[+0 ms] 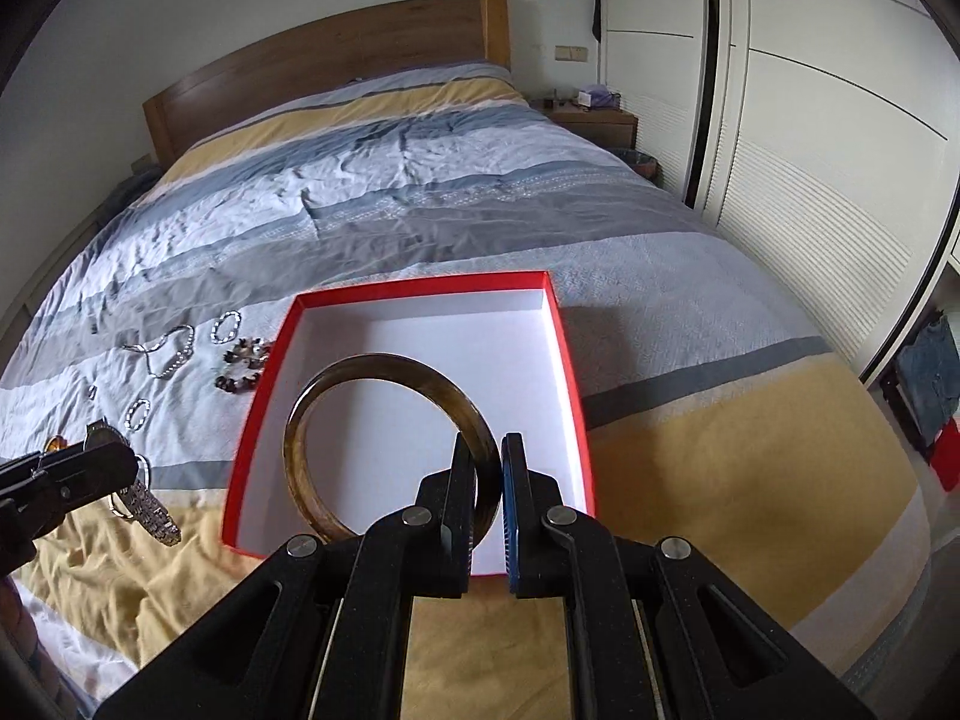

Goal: Organize jewelry
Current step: 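Carry the watch with the left gripper while the right gripper carries the bangle into the red box, then open the left gripper to drop the watch while the right gripper releases the bangle in the box, then withdraw both open grippers from the box back toward the remaining jewelry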

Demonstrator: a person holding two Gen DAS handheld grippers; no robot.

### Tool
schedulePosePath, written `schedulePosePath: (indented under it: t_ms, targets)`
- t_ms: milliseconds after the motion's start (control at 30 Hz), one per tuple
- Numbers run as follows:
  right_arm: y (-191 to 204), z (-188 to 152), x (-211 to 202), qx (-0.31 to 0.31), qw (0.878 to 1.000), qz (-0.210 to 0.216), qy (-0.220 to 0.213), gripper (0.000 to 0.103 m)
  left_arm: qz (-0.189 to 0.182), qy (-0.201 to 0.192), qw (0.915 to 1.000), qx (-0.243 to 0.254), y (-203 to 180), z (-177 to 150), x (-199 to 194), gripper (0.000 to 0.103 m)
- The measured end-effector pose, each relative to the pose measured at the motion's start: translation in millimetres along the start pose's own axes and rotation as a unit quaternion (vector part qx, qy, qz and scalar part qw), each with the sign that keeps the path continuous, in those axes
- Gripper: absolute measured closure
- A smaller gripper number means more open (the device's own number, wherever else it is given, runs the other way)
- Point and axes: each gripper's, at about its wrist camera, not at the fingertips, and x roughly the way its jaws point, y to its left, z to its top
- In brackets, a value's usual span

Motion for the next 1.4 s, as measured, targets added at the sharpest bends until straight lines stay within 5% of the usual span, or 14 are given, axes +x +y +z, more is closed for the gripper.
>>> schedulePosePath:
  t_ms: [367,600,733,833,1100,1400]
  targets:
    - [-8,-19,74,-0.029,0.997,-0.017,0.064,0.095,0.024,0.071,0.9971,0.017,2,-21,95,0.084]
    - [-4,-26,79,-0.051,0.996,-0.032,0.071,0.095,0.045,0.075,0.9958,0.025,3,-29,104,0.083]
    - [-6,-26,72,-0.052,0.996,-0.033,0.071,0.084,0.037,0.077,0.9962,0.016,6,-26,102,0.081]
    - [-8,-24,57,-0.050,0.996,-0.031,0.061,0.077,0.036,0.068,0.9970,0.007,6,-23,91,0.072]
    - [-10,-15,-11,-0.026,0.999,-0.027,0.023,0.076,0.039,0.032,0.9987,0.007,-6,-17,25,0.071]
    - [17,-27,-109,-0.016,1.000,0.013,-0.020,0.076,0.106,0.003,0.9943,0.009,16,-41,-85,0.071]
